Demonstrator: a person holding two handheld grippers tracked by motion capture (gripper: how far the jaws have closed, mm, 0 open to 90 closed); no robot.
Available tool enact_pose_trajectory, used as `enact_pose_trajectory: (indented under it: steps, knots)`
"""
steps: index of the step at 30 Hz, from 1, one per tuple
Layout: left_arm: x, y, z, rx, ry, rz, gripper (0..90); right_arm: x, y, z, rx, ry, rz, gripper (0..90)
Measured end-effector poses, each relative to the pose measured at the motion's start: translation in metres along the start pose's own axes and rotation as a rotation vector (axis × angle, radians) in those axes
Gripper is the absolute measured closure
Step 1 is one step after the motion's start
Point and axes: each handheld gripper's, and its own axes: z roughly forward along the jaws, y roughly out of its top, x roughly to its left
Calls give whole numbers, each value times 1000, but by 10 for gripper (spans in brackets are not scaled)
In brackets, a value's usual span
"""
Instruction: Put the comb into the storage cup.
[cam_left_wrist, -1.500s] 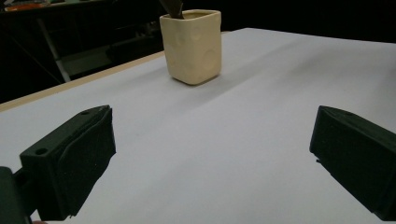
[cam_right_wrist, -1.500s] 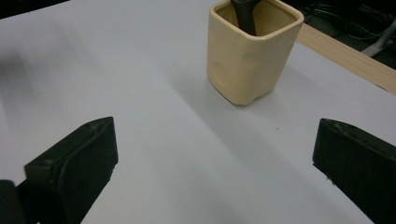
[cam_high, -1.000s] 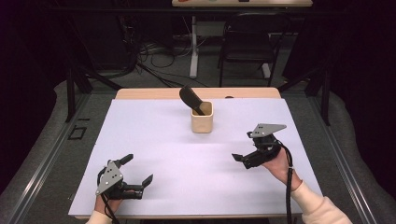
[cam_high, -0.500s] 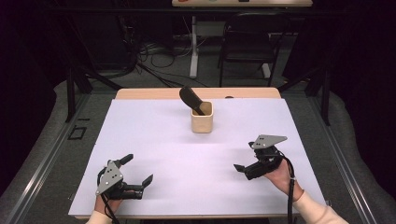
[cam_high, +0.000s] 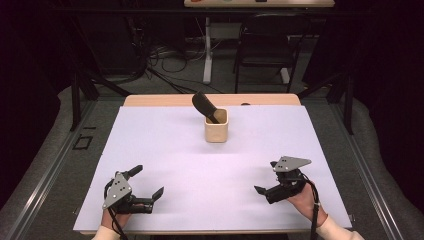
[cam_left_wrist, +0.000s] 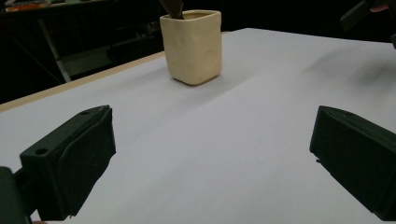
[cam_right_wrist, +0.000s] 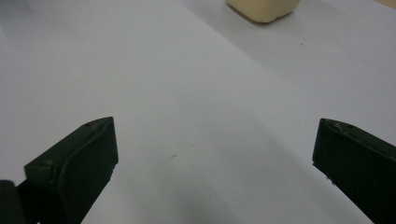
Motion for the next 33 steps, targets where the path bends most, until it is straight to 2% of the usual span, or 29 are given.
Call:
enact_pose_trajectory:
  steps: [3, 14, 19, 24, 33]
  knots:
    - [0, 0, 0, 1, 1, 0, 1, 2, -6, -2, -3, -16, -7, 0]
    - [0, 0, 0, 4, -2, -1, 1, 7, -23, -9, -22, -26, -6, 0]
    - [1, -1, 1, 3, -3, -3, 1, 9, -28, -15, -41, -57, -18, 0]
    - [1, -1, 0, 0, -3, -7, 1, 11, -32, -19, -48, -67, -19, 0]
    - [1, -1, 0, 3, -5, -2, 1, 11, -38, -30, -84, -81, 5, 0]
